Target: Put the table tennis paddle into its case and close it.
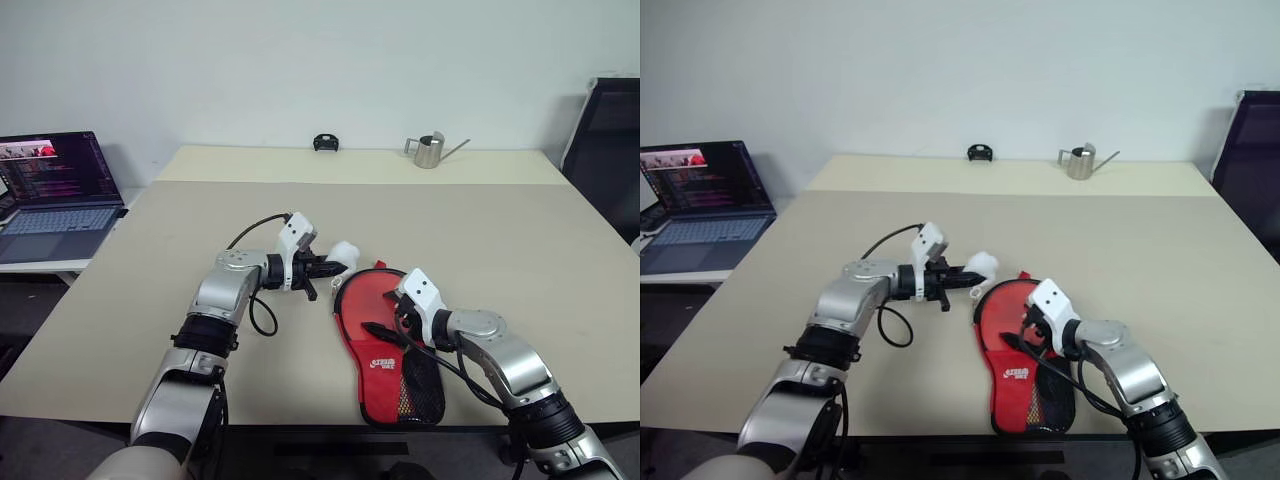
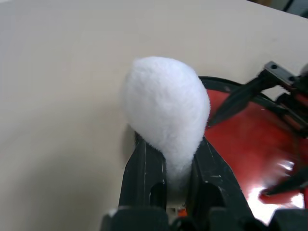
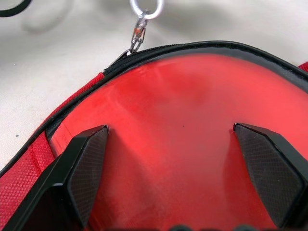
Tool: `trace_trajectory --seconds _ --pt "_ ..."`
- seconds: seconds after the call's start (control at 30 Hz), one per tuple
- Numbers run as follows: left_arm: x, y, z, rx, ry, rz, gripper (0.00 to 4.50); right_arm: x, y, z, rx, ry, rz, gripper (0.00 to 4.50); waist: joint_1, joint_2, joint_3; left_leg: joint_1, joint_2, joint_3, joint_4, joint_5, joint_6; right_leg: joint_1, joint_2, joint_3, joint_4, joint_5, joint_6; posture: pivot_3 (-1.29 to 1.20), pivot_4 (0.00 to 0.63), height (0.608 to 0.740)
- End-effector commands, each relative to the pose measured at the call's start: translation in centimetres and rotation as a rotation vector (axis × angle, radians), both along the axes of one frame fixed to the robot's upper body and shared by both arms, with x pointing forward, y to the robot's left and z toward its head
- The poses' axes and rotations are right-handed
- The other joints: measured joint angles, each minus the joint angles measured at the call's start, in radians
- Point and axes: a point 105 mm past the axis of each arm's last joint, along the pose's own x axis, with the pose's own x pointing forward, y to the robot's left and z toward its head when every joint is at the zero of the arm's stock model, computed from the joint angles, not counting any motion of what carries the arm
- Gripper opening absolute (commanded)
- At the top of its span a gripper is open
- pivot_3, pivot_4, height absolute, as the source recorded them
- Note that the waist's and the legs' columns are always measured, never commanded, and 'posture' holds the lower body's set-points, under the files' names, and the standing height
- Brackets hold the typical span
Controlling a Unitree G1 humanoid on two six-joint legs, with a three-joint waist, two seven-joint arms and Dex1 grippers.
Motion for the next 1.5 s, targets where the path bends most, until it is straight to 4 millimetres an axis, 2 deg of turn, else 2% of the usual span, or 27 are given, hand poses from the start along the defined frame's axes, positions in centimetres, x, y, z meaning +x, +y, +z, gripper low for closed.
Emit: trace_trajectory --seconds 0.03,0.13,0.37,0.5,0.77,0.93,1.2,1.37,1.5 --pt "-1.1 -0.8 1.6 -0.029 -0.018 -0.058 0.17 -1.6 0.3 -4.5 -0.064 0.167 -0.005 4.50 0.000 0.000 0.000 0.000 0.000 0.000 0.000 0.000 0.000 0.000 0.000 0.000 0.000 0.000 0.000 0.00 0.150 0.740" --pt "-0.4 -0.9 1.0 0.008 -0.037 -0.037 0.17 -1.5 0.8 -4.6 -0.057 0.167 -0.007 4.50 0.000 0.000 0.000 0.002 0.000 0.000 0.000 0.000 0.000 0.002 0.000 0.000 0.000 0.000 0.000 0.00 0.150 0.740" --pt "2.6 -2.1 0.5 0.034 -0.098 0.034 0.17 -1.3 1.5 -4.8 -0.047 0.168 -0.010 4.50 0.001 -0.002 -0.001 0.006 0.000 0.000 0.000 0.000 0.000 0.005 0.000 0.000 0.001 0.000 0.000 0.00 0.150 0.740" --pt "4.6 -3.6 1.0 0.059 -0.154 0.076 0.17 -1.5 1.6 -5.3 -0.049 0.179 -0.013 4.50 0.001 -0.002 -0.002 0.005 0.000 0.000 0.000 0.000 0.000 0.005 0.000 0.000 0.000 0.000 0.000 0.00 0.150 0.740" --pt "5.9 -5.3 2.3 0.093 -0.230 0.080 0.17 -1.1 0.8 -6.0 -0.064 0.193 -0.064 4.50 0.002 -0.003 -0.002 0.005 0.000 0.000 0.000 0.000 0.000 0.004 0.001 -0.001 0.001 0.000 0.000 0.00 0.150 0.740" --pt "6.8 -4.7 2.4 0.134 -0.275 0.144 0.17 -0.9 0.2 -6.3 -0.064 0.202 -0.094 4.50 0.002 -0.003 -0.002 0.006 -0.001 0.000 0.000 0.000 0.000 0.005 0.001 -0.001 0.001 0.001 0.001 0.00 0.150 0.740" --pt "8.6 -2.9 2.8 0.181 -0.346 0.347 0.17 -1.5 0.3 -6.8 -0.058 0.220 -0.111 4.50 0.003 -0.006 -0.004 0.006 -0.001 -0.001 0.000 0.000 0.000 0.005 0.001 -0.001 0.001 0.001 0.002 0.00 0.150 0.740" --pt "9.0 -2.8 2.9 0.196 -0.372 0.413 0.17 -1.7 0.1 -6.9 -0.062 0.228 -0.118 4.50 0.003 -0.006 -0.004 0.006 -0.001 -0.001 0.000 0.000 0.000 0.006 0.001 -0.001 0.001 0.001 0.002 0.00 0.150 0.740" --pt "9.1 -3.9 3.0 0.195 -0.380 0.433 0.17 -2.3 -0.2 -6.9 -0.071 0.239 -0.118 4.50 0.005 -0.006 -0.004 0.005 -0.001 -0.001 0.000 0.000 0.000 0.005 0.000 -0.002 0.000 0.001 0.002 0.00 0.150 0.740"
